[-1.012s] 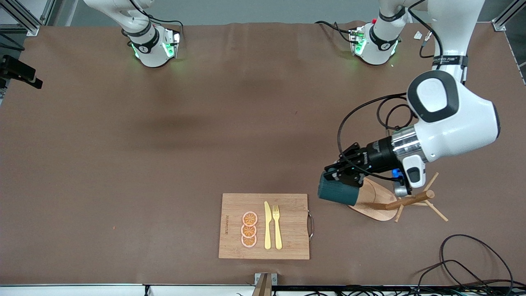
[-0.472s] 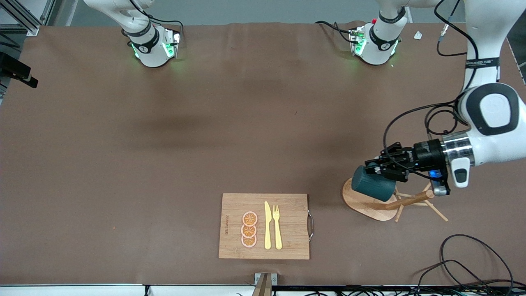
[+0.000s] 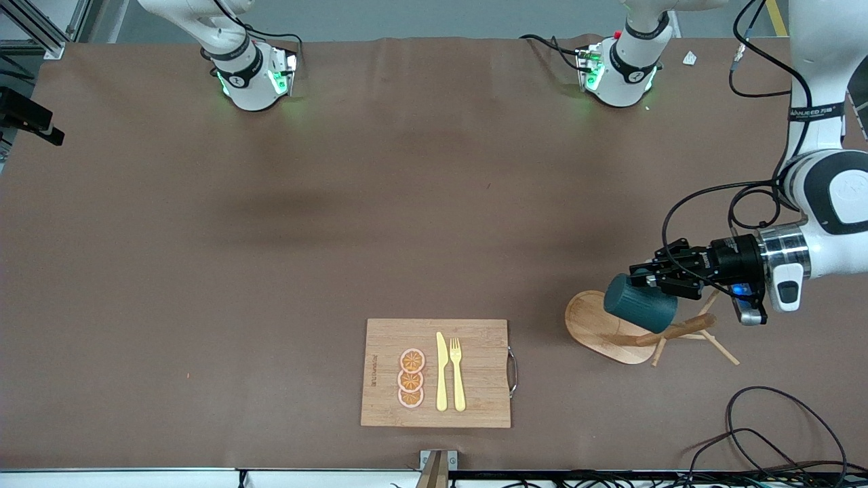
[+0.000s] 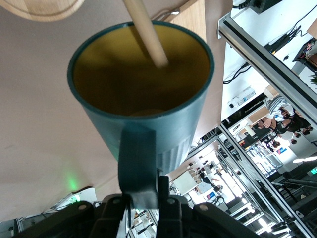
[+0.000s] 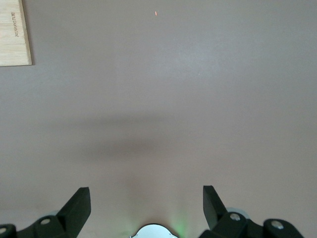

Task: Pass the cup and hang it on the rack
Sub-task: 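Hook the mug handle onto a rack peg and open the left gripper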

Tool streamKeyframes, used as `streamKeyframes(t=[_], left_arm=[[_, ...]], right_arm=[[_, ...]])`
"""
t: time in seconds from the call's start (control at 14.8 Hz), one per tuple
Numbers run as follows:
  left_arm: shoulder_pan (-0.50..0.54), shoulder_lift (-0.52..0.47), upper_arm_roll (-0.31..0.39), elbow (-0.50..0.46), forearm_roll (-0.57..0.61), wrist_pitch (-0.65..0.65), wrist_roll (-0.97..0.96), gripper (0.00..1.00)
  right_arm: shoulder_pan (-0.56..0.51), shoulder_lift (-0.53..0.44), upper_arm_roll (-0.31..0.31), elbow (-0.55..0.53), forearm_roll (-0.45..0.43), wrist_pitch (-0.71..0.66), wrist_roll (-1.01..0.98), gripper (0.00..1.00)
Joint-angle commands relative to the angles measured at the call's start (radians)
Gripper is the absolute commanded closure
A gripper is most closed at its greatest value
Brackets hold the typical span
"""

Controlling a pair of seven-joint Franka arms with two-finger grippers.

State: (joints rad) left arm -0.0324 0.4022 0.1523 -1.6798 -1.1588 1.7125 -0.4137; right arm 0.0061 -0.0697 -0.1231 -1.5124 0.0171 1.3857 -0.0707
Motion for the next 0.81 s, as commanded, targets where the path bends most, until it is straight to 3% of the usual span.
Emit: streamKeyframes(t=[0.0,0.4,0.74], left_arm=[[0.032,0.017,-0.011,0.009,-0.025,-0.024,0.042,1.0],[0.08,0.046,-0.011,0.014,-0.065,-0.042,0.075,0.99],[0.091,0.072,-0.011,0.014,-0.091,-0.073,0.11,0.9]], right_arm=[[0.0,-0.015,0.007,-0.025,-0.006,0.018,0.006,0.0],[0.0,-0.015,0.007,-0.037,-0.006,0.026,0.008,0.0],[0.002,-0.015,0.008,-0.04,-0.006,0.029,0.008,0.0]])
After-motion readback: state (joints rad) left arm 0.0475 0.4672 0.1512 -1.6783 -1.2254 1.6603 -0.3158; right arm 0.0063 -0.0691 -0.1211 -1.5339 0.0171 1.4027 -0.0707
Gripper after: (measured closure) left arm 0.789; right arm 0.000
